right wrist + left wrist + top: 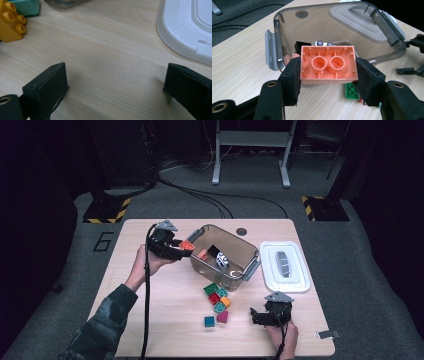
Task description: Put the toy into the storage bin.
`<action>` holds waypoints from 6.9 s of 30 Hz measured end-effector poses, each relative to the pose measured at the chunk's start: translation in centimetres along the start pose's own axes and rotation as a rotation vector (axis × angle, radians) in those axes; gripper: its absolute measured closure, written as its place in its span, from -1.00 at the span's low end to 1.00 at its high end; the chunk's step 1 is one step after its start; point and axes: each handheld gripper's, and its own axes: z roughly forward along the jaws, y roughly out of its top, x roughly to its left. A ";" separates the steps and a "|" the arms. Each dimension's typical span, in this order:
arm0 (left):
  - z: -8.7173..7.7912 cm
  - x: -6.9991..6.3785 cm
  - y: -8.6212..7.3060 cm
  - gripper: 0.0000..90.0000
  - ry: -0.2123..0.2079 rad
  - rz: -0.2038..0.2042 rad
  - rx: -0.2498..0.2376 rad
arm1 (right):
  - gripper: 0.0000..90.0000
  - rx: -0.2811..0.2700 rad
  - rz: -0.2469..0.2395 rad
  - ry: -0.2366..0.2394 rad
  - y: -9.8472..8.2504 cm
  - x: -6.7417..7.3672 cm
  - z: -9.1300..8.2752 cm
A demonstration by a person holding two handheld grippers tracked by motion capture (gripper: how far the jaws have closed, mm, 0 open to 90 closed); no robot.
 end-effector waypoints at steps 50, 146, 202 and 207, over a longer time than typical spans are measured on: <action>5.8 -1.2 2.1 -0.41 -0.015 0.027 0.217 | -0.92 -0.006 0.009 -0.002 0.0 0.1 0.0; 5.7 -8.7 -15.7 0.31 -0.122 0.150 0.006 | -0.91 -0.006 0.010 -0.006 0.0 0.1 0.0; 3.2 0.6 -0.5 0.31 0.005 0.005 -0.008 | -0.91 -0.006 0.007 -0.001 0.0 0.0 0.0; 4.5 0.4 0.1 0.31 0.012 -0.014 0.025 | -0.91 -0.006 0.008 -0.002 0.0 0.1 0.0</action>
